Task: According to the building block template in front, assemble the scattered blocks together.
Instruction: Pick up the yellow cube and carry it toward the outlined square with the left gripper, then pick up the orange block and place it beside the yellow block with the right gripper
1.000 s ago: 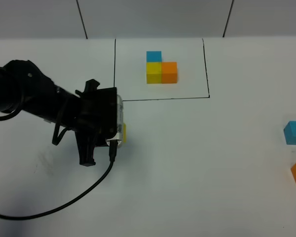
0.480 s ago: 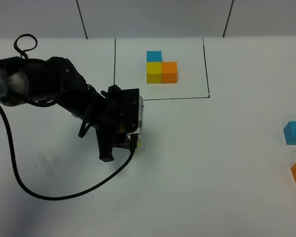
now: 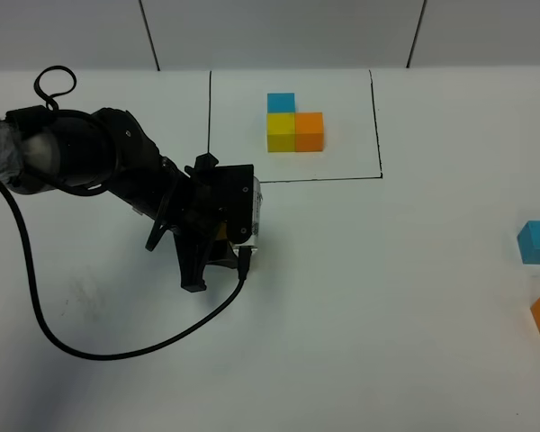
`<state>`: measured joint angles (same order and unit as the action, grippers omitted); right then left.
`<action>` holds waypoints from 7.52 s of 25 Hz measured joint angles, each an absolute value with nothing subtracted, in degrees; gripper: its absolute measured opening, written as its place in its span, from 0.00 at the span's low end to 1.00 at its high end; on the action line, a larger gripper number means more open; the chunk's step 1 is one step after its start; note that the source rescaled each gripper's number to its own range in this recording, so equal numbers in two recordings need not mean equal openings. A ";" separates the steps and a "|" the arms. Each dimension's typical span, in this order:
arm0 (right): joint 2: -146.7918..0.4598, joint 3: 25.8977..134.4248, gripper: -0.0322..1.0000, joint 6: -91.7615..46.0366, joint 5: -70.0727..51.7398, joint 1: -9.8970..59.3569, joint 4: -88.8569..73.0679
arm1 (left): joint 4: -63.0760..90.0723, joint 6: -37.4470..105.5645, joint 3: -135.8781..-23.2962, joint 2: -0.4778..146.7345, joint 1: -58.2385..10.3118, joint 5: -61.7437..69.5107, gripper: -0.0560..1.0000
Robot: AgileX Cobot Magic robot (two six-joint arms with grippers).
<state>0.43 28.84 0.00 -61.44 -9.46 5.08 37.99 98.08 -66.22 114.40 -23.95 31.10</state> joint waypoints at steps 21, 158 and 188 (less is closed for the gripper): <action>0.43 28.84 0.03 0.00 -61.44 -9.46 5.08 | 37.99 96.76 -66.29 114.40 -23.95 28.89 0.53; 0.43 28.84 0.03 0.00 -61.44 -9.46 5.08 | 10.05 -2.29 -48.89 79.47 -5.28 40.15 0.05; 0.43 28.84 0.03 0.00 -61.44 -9.46 5.08 | 4.35 -3.55 -29.23 24.50 11.59 60.66 0.05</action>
